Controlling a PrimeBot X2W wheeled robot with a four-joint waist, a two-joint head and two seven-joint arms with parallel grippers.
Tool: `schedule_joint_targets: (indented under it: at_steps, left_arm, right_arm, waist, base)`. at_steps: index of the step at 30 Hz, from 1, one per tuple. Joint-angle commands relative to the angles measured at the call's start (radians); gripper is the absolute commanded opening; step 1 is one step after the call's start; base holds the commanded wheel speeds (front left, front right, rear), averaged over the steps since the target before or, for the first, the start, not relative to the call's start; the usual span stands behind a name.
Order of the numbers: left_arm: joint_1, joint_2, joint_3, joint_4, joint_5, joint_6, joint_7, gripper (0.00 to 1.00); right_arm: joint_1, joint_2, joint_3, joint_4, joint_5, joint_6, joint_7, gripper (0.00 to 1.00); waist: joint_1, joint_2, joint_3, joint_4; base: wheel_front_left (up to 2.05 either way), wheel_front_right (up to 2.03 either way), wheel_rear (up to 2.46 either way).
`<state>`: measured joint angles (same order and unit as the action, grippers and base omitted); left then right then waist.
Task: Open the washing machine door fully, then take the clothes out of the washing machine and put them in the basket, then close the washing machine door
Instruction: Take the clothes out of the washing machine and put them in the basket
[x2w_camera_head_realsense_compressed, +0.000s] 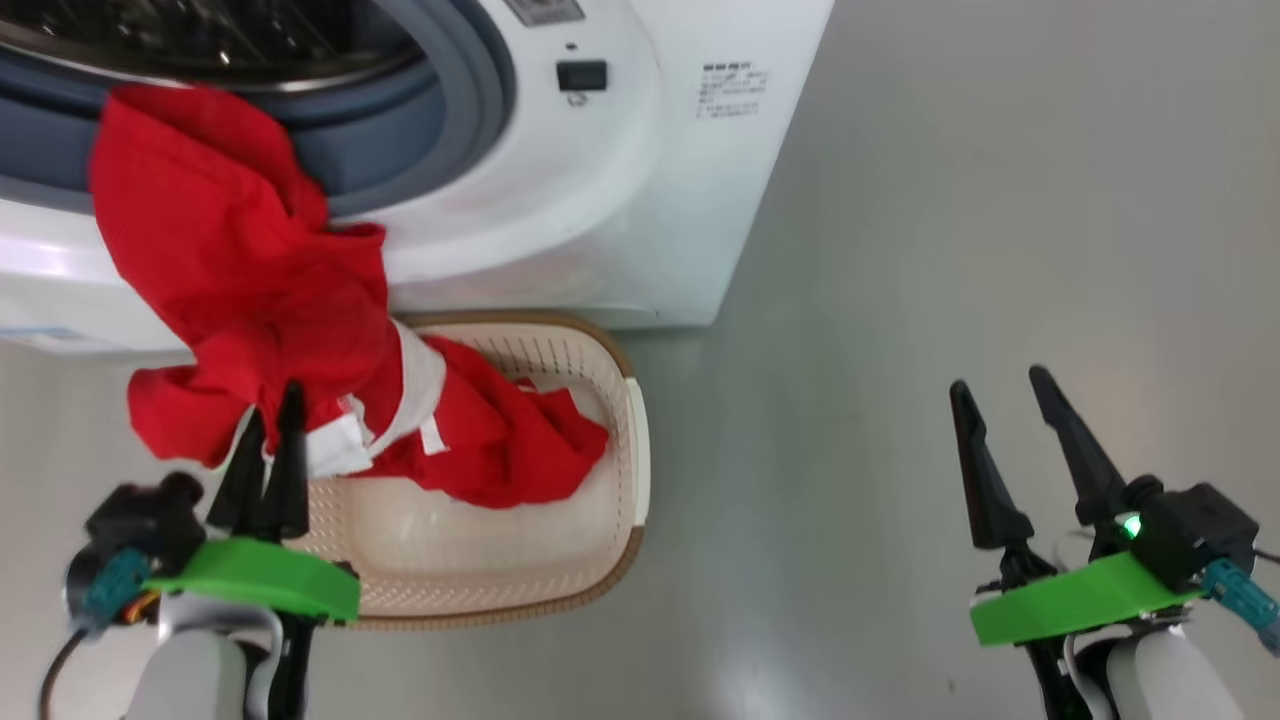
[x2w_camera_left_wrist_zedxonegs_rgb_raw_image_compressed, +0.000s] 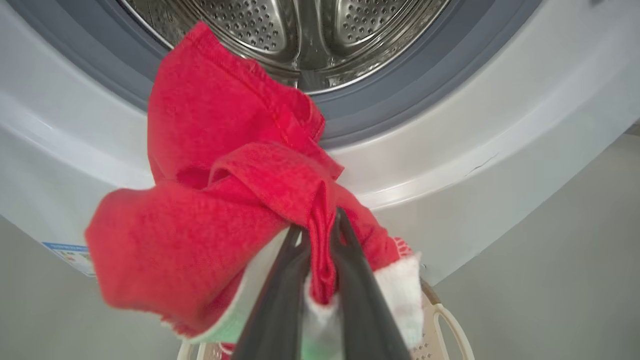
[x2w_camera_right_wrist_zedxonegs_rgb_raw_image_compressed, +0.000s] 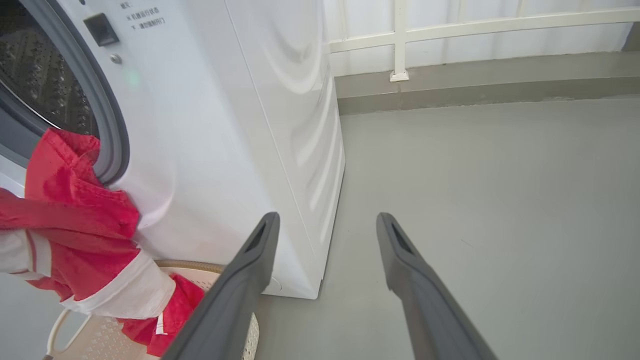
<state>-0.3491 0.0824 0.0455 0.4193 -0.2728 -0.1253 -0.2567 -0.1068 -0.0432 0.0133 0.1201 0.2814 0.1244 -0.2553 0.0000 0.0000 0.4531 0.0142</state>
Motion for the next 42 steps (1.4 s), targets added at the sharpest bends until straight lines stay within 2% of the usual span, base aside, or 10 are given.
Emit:
schedule_joint_targets:
  at_steps: [1,9,18,28,31,33,34,35,36,42]
  left_arm:
    - [-0.022,0.034,0.022,-0.01,-0.006,-0.005,-0.005,0.0]
    - [-0.124,0.054,-0.083,0.186,-0.029,-0.005,-0.005,0.0]
    - [-0.22,0.059,-0.206,0.337,-0.097,-0.005,-0.005,0.0]
    - [-0.295,0.078,-0.377,0.473,-0.269,-0.005,-0.005,0.0]
    - [-0.316,0.104,-0.37,0.49,-0.306,-0.005,-0.005,0.02]
    - [-0.326,0.115,-0.353,0.491,-0.305,-0.005,-0.005,0.36]
    - [-0.328,0.116,-0.347,0.491,-0.303,-0.005,-0.005,0.57]
    - [-0.329,0.116,-0.341,0.49,-0.3,-0.005,-0.005,0.83]
    - [-0.329,0.116,-0.336,0.489,-0.295,-0.005,-0.005,1.0]
    - [-0.318,0.11,-0.308,0.491,-0.282,-0.005,-0.005,1.0]
  right_arm:
    - [-0.014,-0.007,0.025,-0.028,0.003,0.006,-0.006,1.0]
    - [-0.056,-0.007,0.027,-0.043,0.006,0.006,-0.006,1.0]
    - [-0.083,-0.007,0.03,-0.062,0.011,0.006,-0.006,1.0]
    - [-0.091,-0.007,0.039,-0.067,0.008,0.006,-0.006,1.0]
    - [-0.092,-0.007,0.04,-0.068,0.005,0.006,-0.006,1.0]
    - [-0.093,-0.007,0.039,-0.069,0.003,0.006,-0.006,1.0]
    - [-0.094,-0.007,0.039,-0.069,0.003,0.006,-0.006,1.0]
    - [-0.094,-0.007,0.038,-0.069,0.002,0.006,-0.006,1.0]
    - [-0.093,-0.007,0.037,-0.068,0.001,0.006,-0.006,1.0]
    - [-0.093,-0.007,0.039,-0.06,-0.002,0.006,-0.006,1.0]
  waist:
    - [0.0,0.0,0.055,-0.016]
    - [0.0,0.0,0.148,-0.035]
    - [0.0,0.0,0.221,-0.047]
    - [0.0,0.0,0.259,-0.051]
    - [0.0,0.0,0.263,-0.052]
    - [0.0,0.0,0.266,-0.051]
    - [0.0,0.0,0.266,-0.051]
    - [0.0,0.0,0.265,-0.05]
    - [0.0,0.0,0.263,-0.049]
    - [0.0,0.0,0.244,-0.042]
  base:
    - [0.0,0.0,0.0]
    - [0.0,0.0,0.0]
    - [0.0,0.0,0.0]
    - [0.0,0.0,0.0]
    - [0.0,0.0,0.0]
    - [0.0,0.0,0.0]
    - [0.0,0.0,0.0]
    - [0.0,0.0,0.0]
    - [0.0,0.0,0.0]
    - [0.0,0.0,0.0]
